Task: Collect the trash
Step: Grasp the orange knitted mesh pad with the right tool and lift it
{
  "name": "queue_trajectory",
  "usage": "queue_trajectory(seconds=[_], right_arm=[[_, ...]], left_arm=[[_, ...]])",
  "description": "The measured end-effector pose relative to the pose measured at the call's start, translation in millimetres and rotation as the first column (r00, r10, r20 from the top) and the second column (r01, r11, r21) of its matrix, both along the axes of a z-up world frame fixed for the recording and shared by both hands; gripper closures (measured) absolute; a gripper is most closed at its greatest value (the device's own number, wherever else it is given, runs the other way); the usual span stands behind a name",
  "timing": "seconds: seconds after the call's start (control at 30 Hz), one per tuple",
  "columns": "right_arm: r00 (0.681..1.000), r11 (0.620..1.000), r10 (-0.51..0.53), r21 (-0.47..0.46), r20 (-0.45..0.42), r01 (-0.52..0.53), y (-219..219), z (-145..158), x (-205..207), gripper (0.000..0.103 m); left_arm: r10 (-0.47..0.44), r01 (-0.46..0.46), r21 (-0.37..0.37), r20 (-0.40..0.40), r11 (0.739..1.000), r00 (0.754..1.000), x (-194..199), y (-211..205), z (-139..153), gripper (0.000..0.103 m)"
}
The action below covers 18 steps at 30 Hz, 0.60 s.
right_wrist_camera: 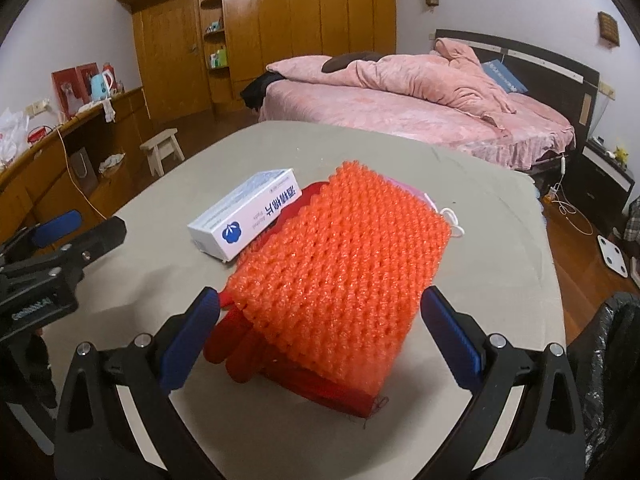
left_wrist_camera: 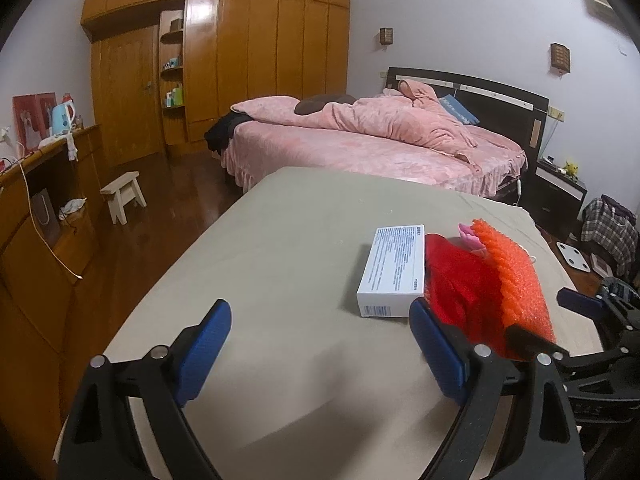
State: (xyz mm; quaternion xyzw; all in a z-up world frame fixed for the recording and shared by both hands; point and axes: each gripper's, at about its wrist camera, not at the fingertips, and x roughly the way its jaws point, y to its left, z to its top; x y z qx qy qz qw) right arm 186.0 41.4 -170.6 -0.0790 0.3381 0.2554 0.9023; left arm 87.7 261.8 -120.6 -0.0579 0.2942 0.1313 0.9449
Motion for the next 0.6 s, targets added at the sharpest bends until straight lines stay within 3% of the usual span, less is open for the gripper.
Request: queue_trajectory(seconds=[0.07, 0.1, 0.13, 0.2, 0.37, 0.6], right_arm=[[1.0, 1.0, 0.007, 0.002, -0.012, -0.007, -0.7, -2.7, 2.1, 0.01], [1.0, 1.0, 0.017, 0.009, -0.02, -0.017, -1.2, -3.5, 2.9, 0.017], [0.999, 1.0, 0.028, 0.011, -0.029, -0.028, -1.5, -4.5, 3.9, 0.03], [0.997, 0.998, 0.053, 0.016, -0.056, -0.053, -2.5, -6.7, 6.0, 0.035], [0.995, 0.997, 0.075, 0.042, -0.067, -0.072, -13.0, -2.4, 6.0, 0.061], [0.996, 0.995, 0.082, -0.045, -0.048, -0.084, -28.6, -0.1, 2.7, 0.064]], left_arm=[[0.001, -0.001, -0.003, 0.0, 1.0, 1.0, 0.0, 1.0, -0.7, 0.014], [0.002, -0.002, -0.005, -0.001, 1.0, 1.0, -0.1, 1.7, -0.9, 0.014], [0.003, -0.003, -0.006, -0.001, 1.0, 1.0, 0.5, 1.9, -0.6, 0.014], [0.003, -0.003, -0.009, -0.003, 1.0, 1.0, 0.9, 1.5, -1.1, 0.014], [-0.01, 0.01, -0.009, -0.005, 1.0, 1.0, 2.1, -3.5, -1.8, 0.014], [-0.044, 0.044, -0.006, -0.005, 0.999, 0.999, 7.7, -20.0, -1.6, 0.014]])
